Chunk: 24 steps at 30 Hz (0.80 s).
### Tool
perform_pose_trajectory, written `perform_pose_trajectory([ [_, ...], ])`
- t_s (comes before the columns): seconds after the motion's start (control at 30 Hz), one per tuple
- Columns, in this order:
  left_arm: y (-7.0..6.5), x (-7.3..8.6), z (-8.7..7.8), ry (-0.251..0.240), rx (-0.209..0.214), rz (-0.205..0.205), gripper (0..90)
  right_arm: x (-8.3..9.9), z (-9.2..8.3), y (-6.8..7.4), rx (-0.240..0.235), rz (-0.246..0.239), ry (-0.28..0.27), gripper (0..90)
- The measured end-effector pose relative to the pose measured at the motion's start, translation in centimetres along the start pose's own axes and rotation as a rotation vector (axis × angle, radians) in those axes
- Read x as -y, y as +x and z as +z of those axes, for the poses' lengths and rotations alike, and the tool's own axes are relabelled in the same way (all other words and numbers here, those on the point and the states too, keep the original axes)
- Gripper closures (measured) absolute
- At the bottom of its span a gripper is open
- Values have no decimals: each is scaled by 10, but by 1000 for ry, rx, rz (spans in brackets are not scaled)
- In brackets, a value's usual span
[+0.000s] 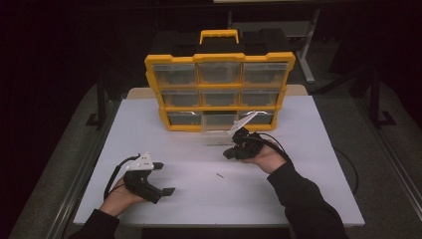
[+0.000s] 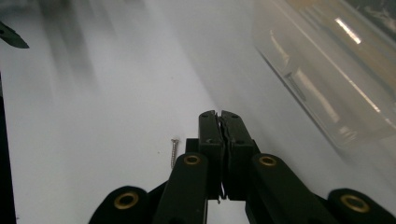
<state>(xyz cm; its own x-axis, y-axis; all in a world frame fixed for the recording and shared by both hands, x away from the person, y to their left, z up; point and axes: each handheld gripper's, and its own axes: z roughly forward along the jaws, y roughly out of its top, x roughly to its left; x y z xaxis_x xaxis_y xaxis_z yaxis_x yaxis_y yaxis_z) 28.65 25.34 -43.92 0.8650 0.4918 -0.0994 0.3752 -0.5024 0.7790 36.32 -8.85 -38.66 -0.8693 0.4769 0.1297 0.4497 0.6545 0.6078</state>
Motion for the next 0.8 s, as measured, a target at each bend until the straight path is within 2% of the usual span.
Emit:
perform_pose_trajectory([
  [0.27, 0, 0, 0, -1, -2, -8, 0, -4, -8, -2, 7, 1, -2, 868],
  [0.33, 0, 0, -1, -3, -3, -8, 0, -8, -15, -3, 16, 2, -11, 867],
  [0.8, 1, 0, -1, -5, -4, -6, 0, -30, -33, -10, 27, -3, -42, 868],
])
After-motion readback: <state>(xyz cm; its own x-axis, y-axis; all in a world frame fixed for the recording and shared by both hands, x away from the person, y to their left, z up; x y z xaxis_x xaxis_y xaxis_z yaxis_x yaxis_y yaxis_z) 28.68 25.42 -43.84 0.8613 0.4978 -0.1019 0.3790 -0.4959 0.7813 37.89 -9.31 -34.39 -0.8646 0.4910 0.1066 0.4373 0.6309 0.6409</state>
